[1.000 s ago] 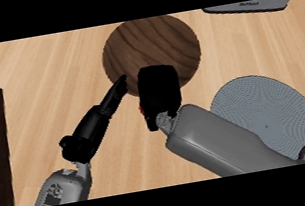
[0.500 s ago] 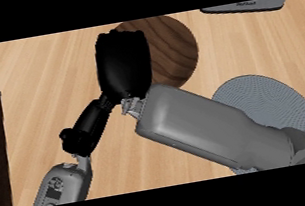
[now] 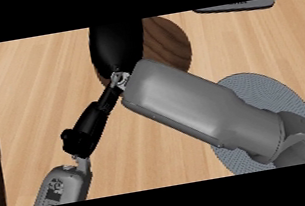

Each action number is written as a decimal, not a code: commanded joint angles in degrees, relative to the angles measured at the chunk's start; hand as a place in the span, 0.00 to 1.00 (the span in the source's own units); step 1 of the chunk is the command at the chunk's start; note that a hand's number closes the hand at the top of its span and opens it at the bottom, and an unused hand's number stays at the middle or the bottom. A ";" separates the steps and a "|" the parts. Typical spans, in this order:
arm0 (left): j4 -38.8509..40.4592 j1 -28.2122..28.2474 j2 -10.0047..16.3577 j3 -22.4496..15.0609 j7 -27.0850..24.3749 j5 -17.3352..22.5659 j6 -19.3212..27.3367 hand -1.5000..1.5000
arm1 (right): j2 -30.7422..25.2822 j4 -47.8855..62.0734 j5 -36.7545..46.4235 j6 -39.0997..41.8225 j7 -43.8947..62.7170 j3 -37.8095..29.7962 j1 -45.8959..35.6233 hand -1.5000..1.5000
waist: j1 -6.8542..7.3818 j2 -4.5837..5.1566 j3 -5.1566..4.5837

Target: Pick the tomato from the placemat and place it in the bowl

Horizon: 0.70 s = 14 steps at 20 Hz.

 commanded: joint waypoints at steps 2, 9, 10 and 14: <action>1.36 0.83 1.20 1.69 -1.79 -0.26 0.00 0.50 | 0.59 10.62 3.72 -6.63 6.20 1.28 -3.59 1.00 | -1.70 0.13 0.02; -1.23 1.50 1.35 1.59 -0.20 0.53 -0.89 0.50 | 0.59 19.79 -0.26 -8.08 2.68 1.01 -2.32 1.00 | -0.57 0.35 0.07; 0.54 0.76 1.40 3.00 -1.16 1.44 -1.22 0.50 | 0.59 19.59 -3.96 -6.17 -2.90 -2.41 0.09 1.00 | -2.57 0.26 0.13; -2.27 2.58 1.36 1.09 -0.65 0.50 -1.36 0.50 | 0.61 22.56 -12.91 -5.49 -5.99 -9.31 1.55 1.00 | -1.33 0.48 0.19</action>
